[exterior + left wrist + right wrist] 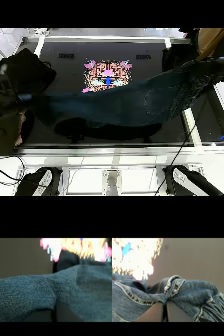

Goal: Fold the clothes and pants, and hang the long-sleeved shirts on hangers.

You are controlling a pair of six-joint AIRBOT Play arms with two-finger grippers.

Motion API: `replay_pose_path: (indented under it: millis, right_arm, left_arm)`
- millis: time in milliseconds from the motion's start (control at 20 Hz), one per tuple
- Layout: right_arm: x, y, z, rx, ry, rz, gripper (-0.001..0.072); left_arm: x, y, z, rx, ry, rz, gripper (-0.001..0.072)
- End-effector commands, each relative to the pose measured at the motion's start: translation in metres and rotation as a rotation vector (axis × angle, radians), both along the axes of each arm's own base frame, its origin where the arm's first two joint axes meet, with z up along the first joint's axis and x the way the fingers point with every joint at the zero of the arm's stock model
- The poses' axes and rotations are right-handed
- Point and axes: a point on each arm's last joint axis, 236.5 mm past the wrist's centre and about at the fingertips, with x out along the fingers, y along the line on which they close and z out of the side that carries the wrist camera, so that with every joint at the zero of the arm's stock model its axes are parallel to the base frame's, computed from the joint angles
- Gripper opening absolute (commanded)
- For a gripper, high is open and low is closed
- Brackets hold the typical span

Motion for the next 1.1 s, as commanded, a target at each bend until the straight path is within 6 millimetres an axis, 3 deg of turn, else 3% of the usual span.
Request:
replay_pose_path:
  millis: [0,50,100,150,200,250,450,550,650,800,850,950,1050]
  right_arm:
    - [0.018,-0.001,-0.069,0.067,0.222,0.007,0.0186]
    - [0.023,-0.003,-0.087,0.096,0.276,-0.018,0.036]
    - [0.028,-0.004,-0.1,0.114,0.311,-0.034,0.0439]
    - [0.03,-0.004,-0.106,0.118,0.325,-0.036,0.0439]
    - [0.031,-0.007,-0.106,0.109,0.32,-0.042,0.0439]
    - [0.029,-0.013,-0.103,0.079,0.316,-0.049,0.0439]
    - [-0.004,-0.062,-0.071,-0.138,0.316,-0.091,0.0439]
    - [-0.025,-0.088,-0.059,-0.121,0.307,-0.166,0.0439]
    - [-0.047,-0.11,-0.062,-0.038,0.306,-0.252,0.044]
    - [-0.078,-0.123,-0.098,0.107,0.359,-0.349,0.0441]
    - [-0.086,-0.121,-0.115,0.139,0.387,-0.353,0.0441]
    - [-0.099,-0.111,-0.148,0.181,0.464,-0.331,0.0441]
    - [-0.105,-0.097,-0.172,0.229,0.502,-0.302,0.0441]
  left_arm:
    - [-0.033,-0.013,-0.058,-0.069,0.17,-0.006,0.002]
    - [-0.039,-0.017,-0.068,-0.085,0.196,-0.006,0.002]
    - [-0.042,-0.02,-0.072,-0.102,0.209,-0.006,0.0042]
    - [-0.042,-0.023,-0.071,-0.116,0.209,-0.008,0.0224]
    - [-0.04,-0.025,-0.068,-0.132,0.199,-0.006,0.0454]
    - [-0.038,-0.023,-0.064,-0.122,0.188,-0.004,0.0572]
    - [-0.041,-0.004,-0.05,-0.043,0.176,-0.003,0.0586]
    - [-0.061,0.009,-0.057,0.014,0.242,0.0,0.0584]
    - [-0.085,0.034,-0.069,0.103,0.342,0.051,0.0584]
    - [-0.101,0.081,-0.072,0.249,0.388,0.188,0.0584]
    - [-0.103,0.085,-0.073,0.245,0.392,0.216,0.0584]
    - [-0.105,0.07,-0.084,0.173,0.415,0.206,0.0584]
    - [-0.105,0.027,-0.097,-0.02,0.441,0.171,0.0584]
